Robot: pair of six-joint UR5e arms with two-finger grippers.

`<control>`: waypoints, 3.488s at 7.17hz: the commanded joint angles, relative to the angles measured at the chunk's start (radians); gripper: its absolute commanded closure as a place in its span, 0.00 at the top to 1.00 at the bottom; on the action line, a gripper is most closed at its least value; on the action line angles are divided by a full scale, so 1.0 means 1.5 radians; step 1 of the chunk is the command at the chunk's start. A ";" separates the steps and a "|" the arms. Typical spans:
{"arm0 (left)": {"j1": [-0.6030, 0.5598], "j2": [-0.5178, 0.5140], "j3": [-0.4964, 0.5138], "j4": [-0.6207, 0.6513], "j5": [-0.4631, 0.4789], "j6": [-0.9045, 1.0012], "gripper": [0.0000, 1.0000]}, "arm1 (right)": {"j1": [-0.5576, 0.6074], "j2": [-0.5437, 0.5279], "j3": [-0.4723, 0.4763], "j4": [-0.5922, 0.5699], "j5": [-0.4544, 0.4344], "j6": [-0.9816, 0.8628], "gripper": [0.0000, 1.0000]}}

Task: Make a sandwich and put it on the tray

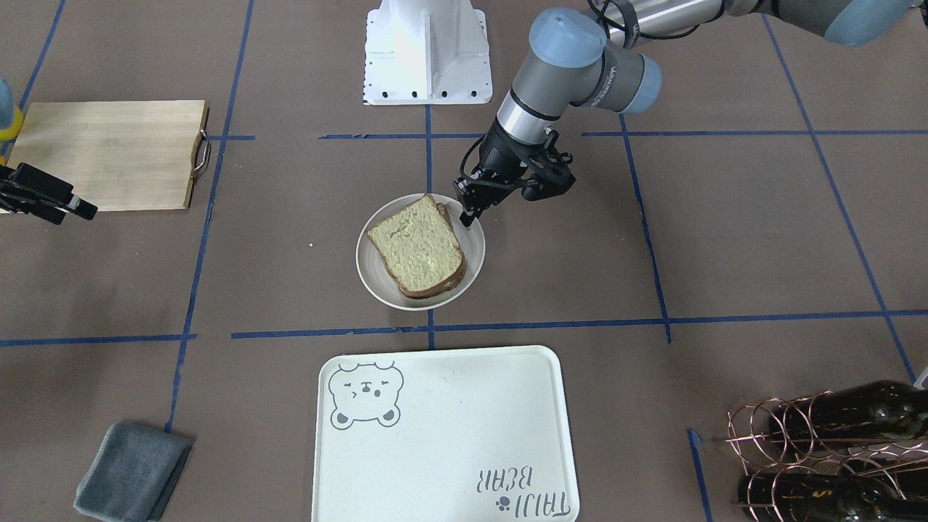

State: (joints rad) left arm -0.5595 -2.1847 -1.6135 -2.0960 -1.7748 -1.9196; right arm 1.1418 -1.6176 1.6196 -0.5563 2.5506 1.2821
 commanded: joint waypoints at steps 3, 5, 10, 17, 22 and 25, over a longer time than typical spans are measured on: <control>-0.104 -0.179 0.338 -0.085 -0.041 -0.102 0.00 | 0.000 0.011 0.020 -0.001 -0.006 -0.002 1.00; -0.123 -0.226 0.446 -0.158 -0.061 -0.127 0.00 | -0.002 0.014 0.024 -0.002 -0.007 -0.001 1.00; -0.117 -0.228 0.480 -0.210 -0.061 -0.119 0.18 | -0.002 0.010 0.026 -0.001 -0.006 0.003 1.00; -0.146 0.027 0.186 -0.202 -0.102 0.160 0.38 | 0.091 0.006 0.008 -0.052 -0.005 -0.080 1.00; -0.398 0.296 -0.016 -0.023 -0.284 0.839 0.38 | 0.215 0.043 0.016 -0.505 -0.068 -0.658 1.00; -0.552 0.402 -0.119 0.133 -0.291 1.158 0.39 | 0.259 0.086 0.025 -0.710 -0.063 -0.797 1.00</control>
State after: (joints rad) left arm -1.2957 -1.6436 -1.7177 -2.0322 -2.2096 -0.3962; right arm 1.5028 -1.5078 1.6539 -1.5123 2.4511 0.1752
